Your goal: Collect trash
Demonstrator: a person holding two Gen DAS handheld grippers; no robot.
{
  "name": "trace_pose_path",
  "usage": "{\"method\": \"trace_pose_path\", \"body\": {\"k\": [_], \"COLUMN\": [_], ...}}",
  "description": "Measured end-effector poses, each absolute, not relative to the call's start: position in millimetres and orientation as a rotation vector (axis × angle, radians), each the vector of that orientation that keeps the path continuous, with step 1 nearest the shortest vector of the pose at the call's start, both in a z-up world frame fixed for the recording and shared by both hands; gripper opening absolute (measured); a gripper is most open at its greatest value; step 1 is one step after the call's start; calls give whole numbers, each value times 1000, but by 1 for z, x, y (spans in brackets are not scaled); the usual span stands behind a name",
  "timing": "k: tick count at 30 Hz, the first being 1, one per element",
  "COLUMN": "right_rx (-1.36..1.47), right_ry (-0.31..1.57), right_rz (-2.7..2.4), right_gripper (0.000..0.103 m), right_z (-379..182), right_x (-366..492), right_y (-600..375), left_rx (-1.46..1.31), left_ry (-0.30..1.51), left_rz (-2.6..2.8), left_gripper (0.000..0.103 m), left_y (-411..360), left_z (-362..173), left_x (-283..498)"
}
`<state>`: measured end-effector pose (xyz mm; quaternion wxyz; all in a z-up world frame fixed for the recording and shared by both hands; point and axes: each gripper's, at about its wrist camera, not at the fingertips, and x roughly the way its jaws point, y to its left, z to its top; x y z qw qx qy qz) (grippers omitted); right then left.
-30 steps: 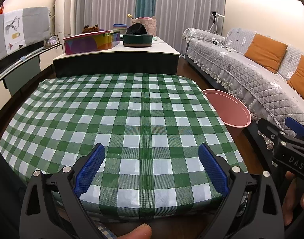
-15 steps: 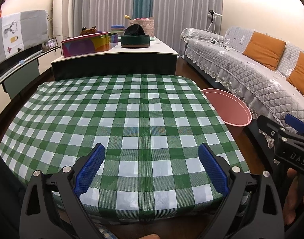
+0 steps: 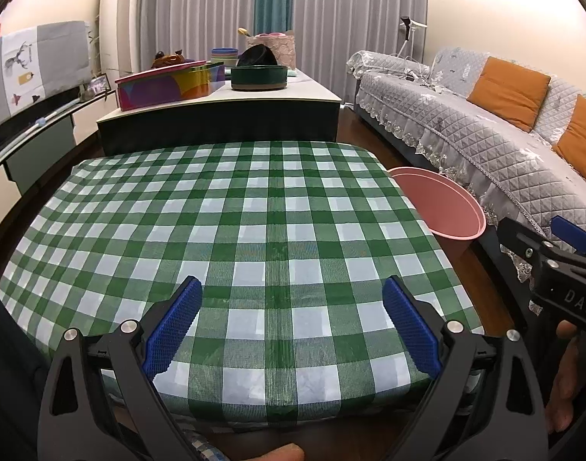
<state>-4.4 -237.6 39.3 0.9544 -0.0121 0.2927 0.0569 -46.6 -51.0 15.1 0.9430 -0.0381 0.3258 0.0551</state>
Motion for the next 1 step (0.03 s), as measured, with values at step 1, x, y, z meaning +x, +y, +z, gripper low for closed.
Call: {"method": "trace_pose_path", "body": {"k": [1], "right_rx": [-25], "right_ry": [594], "right_rz": [116], "right_gripper": [98], "right_z": [40], "right_x": [-4], "right_y": [-239], "left_rx": [-77], "left_ry": [664], "left_rz": [112], "left_gripper": [92], "left_y": [-51], "left_z": [15], "left_x": [-47]}}
